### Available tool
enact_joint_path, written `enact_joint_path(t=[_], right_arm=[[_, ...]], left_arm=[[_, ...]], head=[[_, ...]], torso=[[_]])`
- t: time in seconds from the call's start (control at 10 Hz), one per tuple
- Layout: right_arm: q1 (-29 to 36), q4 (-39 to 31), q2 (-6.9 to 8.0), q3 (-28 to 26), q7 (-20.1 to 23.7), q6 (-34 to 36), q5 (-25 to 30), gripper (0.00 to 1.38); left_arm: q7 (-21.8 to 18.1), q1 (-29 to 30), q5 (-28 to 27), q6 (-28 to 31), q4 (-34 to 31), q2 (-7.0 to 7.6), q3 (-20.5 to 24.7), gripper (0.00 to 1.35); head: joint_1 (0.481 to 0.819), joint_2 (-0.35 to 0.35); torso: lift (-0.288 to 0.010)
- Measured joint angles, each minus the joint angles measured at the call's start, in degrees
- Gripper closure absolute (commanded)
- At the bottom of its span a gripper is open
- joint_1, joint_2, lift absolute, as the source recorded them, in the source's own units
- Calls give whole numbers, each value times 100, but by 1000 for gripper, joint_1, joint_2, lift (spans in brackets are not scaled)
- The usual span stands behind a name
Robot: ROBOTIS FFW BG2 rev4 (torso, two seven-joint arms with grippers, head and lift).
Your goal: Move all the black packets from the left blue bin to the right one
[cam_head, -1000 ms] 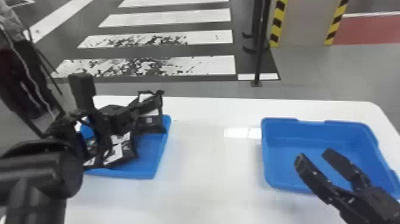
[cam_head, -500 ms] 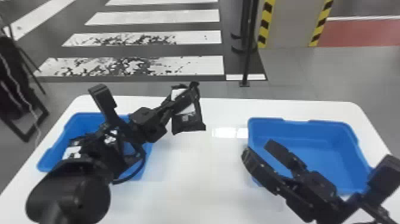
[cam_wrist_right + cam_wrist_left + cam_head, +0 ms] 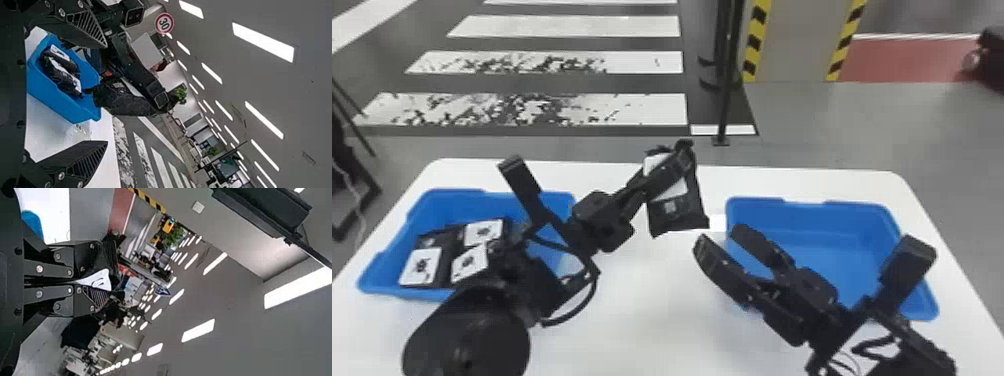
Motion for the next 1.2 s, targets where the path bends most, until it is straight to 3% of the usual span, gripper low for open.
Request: enact_joint_path(t=[0.3,0.5,0.8,1.1,1.2], right_arm=[[-335,293,-8,18,-80,-265,57,216],[-474,442,-7,0,-120,-466,-2,990],[-488,452,-3,158,-56,-129,-333,1199],[-479,454,-13,234,24,-142,-352,1262],[-466,482,-13,237,25,-235,-389,1262]], left_arm=[[9,27,485,144,0,-4,-242,1207],[9,36,536,262,0,1,-254,1207],[11,18,562,319,27,-8,-257,1205],[19,9,570,320,57,-16,-258,1205],[30,11,584,314,57,-21,-247,1102]], head=[[695,-51],[695,-65],[695,-40],[695,-31],[695,-32]], torso=[[-150],[-150],[-150],[-150],[-150]])
